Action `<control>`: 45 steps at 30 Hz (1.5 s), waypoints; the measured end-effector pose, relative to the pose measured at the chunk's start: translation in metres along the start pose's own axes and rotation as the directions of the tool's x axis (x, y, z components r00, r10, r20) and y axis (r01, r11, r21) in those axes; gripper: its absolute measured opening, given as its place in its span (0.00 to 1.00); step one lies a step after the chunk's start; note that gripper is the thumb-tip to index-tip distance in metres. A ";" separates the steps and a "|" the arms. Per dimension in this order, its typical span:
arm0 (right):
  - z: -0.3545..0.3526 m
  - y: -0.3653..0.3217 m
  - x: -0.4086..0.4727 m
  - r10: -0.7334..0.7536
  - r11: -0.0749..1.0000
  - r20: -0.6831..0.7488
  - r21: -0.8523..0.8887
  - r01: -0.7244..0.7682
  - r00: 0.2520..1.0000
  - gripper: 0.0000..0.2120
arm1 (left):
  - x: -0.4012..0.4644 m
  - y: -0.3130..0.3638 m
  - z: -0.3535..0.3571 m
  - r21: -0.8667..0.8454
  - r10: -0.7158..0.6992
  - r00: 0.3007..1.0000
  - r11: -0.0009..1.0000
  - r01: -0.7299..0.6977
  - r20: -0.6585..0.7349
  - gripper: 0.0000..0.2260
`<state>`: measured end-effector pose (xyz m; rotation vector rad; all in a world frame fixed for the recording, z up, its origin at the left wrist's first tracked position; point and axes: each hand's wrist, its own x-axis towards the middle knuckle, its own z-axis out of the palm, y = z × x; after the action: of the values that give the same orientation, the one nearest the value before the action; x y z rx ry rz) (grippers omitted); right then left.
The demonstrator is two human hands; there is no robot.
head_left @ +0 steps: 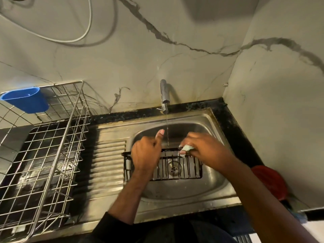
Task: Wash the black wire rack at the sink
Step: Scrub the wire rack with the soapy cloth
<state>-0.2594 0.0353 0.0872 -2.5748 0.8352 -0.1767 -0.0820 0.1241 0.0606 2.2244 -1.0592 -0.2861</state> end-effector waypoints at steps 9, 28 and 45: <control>-0.013 0.030 -0.010 -0.059 0.910 -0.240 0.385 0.151 0.969 0.04 | 0.017 -0.028 -0.008 -0.566 -0.278 0.943 0.755 0.331 0.181 0.25; 0.005 0.003 -0.004 0.052 0.941 -0.032 0.337 -0.038 0.998 0.12 | 0.000 0.025 -0.046 -0.311 0.215 0.798 0.950 -0.037 0.562 0.30; 0.004 0.020 -0.018 0.235 0.804 -0.289 0.595 -0.018 0.928 0.24 | -0.002 0.032 -0.013 -0.631 -0.257 0.934 0.689 0.357 0.249 0.23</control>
<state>-0.2838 0.0327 0.0752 -1.9150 0.9012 -0.7504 -0.0969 0.1166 0.0913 1.7045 -0.5006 -0.8466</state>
